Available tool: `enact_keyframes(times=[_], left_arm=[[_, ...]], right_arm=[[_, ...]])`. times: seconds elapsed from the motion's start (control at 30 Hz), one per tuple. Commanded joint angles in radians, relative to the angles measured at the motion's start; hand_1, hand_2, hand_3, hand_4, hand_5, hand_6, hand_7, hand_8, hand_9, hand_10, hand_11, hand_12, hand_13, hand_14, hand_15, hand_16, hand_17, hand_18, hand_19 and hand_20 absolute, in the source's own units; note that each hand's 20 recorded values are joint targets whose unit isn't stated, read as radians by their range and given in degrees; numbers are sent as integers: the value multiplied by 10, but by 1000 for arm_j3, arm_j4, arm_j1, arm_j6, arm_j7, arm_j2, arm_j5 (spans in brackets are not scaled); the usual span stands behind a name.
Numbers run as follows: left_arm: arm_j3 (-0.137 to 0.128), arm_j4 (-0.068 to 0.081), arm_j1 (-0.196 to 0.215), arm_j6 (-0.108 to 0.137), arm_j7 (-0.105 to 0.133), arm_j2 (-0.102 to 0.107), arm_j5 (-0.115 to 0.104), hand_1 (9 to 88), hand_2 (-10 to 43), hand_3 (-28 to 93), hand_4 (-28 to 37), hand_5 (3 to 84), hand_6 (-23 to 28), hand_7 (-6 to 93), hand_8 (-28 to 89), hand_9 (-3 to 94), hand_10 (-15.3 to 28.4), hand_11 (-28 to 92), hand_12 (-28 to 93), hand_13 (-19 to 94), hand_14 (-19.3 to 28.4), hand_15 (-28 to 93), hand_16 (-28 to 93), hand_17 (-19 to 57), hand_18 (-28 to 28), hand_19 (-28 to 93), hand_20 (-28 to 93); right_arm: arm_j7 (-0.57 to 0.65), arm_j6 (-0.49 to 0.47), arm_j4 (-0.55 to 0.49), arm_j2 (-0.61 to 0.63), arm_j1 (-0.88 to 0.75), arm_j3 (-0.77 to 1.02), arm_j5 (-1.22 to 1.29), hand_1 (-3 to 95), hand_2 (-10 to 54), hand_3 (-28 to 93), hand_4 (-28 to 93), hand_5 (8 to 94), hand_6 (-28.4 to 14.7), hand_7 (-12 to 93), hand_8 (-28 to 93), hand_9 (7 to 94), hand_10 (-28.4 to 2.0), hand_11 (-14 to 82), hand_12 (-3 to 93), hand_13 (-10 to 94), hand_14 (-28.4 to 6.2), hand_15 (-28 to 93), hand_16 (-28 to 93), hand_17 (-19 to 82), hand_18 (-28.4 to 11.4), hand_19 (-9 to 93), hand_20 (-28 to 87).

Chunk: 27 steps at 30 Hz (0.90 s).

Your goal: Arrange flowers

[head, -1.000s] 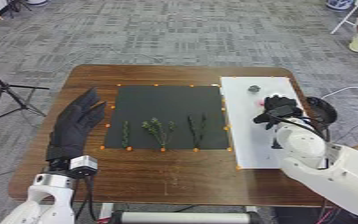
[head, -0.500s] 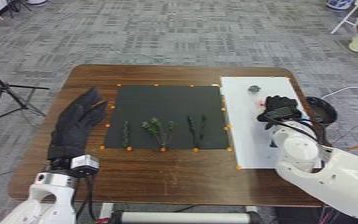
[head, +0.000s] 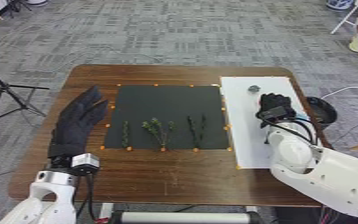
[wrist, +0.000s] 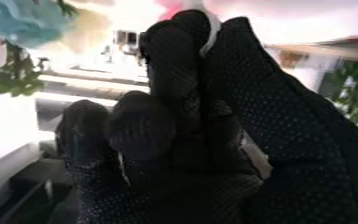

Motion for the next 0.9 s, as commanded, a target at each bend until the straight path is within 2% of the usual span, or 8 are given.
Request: enact_keyframes(times=[0.03,0.2,0.4,0.57,0.67,0.7,0.73,0.9], left_arm=[[-3,-3,-14,-7,-1,20,-5,249,-15,673,-247,327,31,158,-72,243,119,193,197,203,141,265,65,-97,199,374,127],[18,13,-95,-24,-12,83,-3,249,-16,674,-247,327,30,158,-72,244,119,193,197,202,141,265,64,-97,199,374,127],[49,39,-196,-54,-29,149,-4,249,-16,673,-248,327,31,159,-72,244,120,192,196,202,140,264,64,-97,199,374,126],[77,54,-269,-63,-15,179,-12,248,-15,672,-247,326,32,156,-72,243,119,192,197,202,140,263,64,-97,199,374,126],[106,65,-321,-62,-3,193,-11,247,-15,672,-247,326,31,157,-71,244,119,193,198,202,140,263,65,-97,199,375,126],[132,78,-356,-58,2,193,-13,247,-15,673,-247,326,31,157,-71,244,119,193,198,202,140,264,65,-97,199,375,127],[152,84,-383,-50,11,197,-16,247,-16,673,-247,327,31,157,-71,244,119,193,197,202,140,264,65,-96,199,375,126],[209,103,-472,-54,30,204,-12,247,-16,673,-248,328,32,157,-71,247,120,196,198,205,141,267,65,-95,199,376,126]], right_arm=[[-25,16,-62,19,-28,60,-28,478,-78,807,-244,707,-16,449,104,792,-85,369,522,720,-81,795,370,419,-210,932,641],[-98,32,-125,-16,56,24,-15,482,-83,806,-233,710,-17,457,93,792,-88,376,520,719,-82,797,376,419,-208,932,643],[-191,55,-123,-172,223,-97,48,449,-95,827,-160,727,-16,469,90,813,-95,366,518,723,-82,800,377,422,-207,932,647],[-245,63,-116,-312,280,-156,79,433,-95,830,-118,737,-18,476,89,821,-95,377,514,730,-83,803,378,425,-204,932,652],[-257,52,-119,-382,300,-202,89,438,-95,823,-125,738,-17,476,86,822,-94,380,513,730,-83,803,379,426,-204,932,653],[-276,46,-105,-406,299,-207,89,440,-95,822,-127,738,-17,476,84,822,-94,379,513,730,-83,803,379,426,-204,932,653],[-288,39,-97,-426,302,-216,98,442,-95,821,-131,739,-16,476,82,822,-94,379,512,730,-82,803,379,426,-204,932,653],[-337,8,-37,-521,314,-265,113,455,-95,814,-162,747,-13,465,60,826,-90,371,501,727,-81,801,383,424,-203,932,652]])
